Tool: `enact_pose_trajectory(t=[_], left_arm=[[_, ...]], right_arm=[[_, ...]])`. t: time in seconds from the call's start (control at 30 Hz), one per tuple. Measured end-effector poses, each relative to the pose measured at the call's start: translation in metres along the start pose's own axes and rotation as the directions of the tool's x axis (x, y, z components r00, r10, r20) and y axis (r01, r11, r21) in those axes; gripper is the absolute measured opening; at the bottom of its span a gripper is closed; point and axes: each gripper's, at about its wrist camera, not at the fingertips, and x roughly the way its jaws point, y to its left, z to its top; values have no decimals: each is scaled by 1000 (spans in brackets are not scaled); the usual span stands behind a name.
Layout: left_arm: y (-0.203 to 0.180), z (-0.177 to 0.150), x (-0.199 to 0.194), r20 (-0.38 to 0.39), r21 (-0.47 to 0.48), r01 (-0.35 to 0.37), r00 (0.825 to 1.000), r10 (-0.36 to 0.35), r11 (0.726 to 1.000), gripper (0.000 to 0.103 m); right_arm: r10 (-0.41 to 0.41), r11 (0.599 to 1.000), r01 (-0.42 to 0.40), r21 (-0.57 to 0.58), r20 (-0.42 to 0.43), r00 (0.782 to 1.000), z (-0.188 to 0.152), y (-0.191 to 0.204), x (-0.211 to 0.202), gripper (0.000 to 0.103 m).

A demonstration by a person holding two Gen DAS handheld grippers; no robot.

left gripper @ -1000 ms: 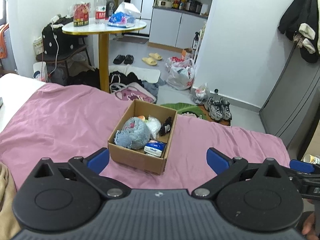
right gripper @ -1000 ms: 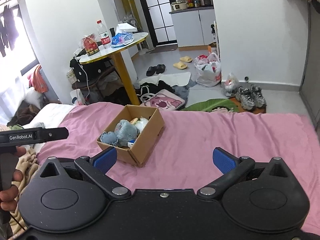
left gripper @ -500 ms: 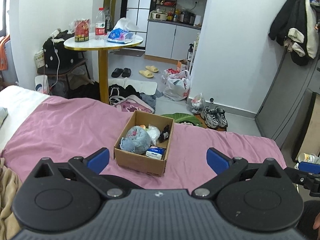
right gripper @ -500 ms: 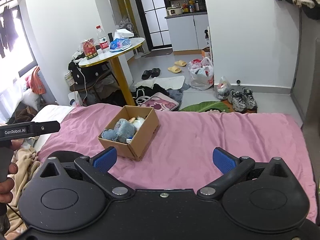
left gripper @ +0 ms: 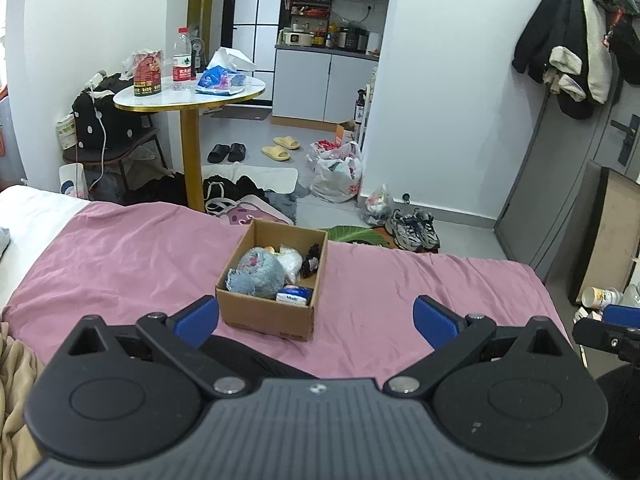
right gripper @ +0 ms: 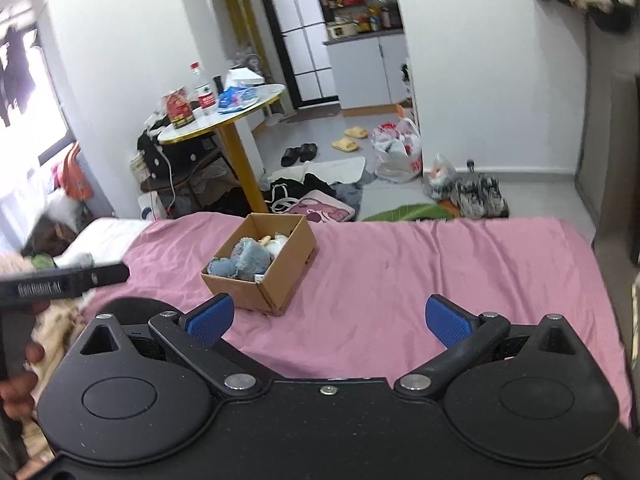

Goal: Organize soft objects

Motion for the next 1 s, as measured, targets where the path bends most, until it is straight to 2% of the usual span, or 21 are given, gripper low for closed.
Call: enact_pose_trajectory(t=[0.1, 0.23, 0.37, 0.6, 1.0], left_arm=[[-3, -5, -1, -2, 14, -4, 1000, 4, 1000, 102], [-5, -8, -4, -5, 14, -7, 1000, 7, 1000, 102], [-6, -10, -7, 0, 19, -6, 1000, 6, 1000, 102], [-9, -12, -12, 1, 19, -3, 1000, 3, 1000, 102], [-8, -13, -15, -1, 18, -2, 1000, 2, 1000, 102]], right_arm=[[31, 999, -31, -19, 29, 999, -1, 5, -7, 103], [13, 1000, -13, -13, 14, 1000, -4, 4, -3, 103], [37, 999, -37, -2, 23, 999, -7, 2, -7, 103], [15, 999, -14, -48, 17, 1000, -11, 9, -7, 103], [26, 998, -24, -66, 19, 999, -13, 14, -9, 103]])
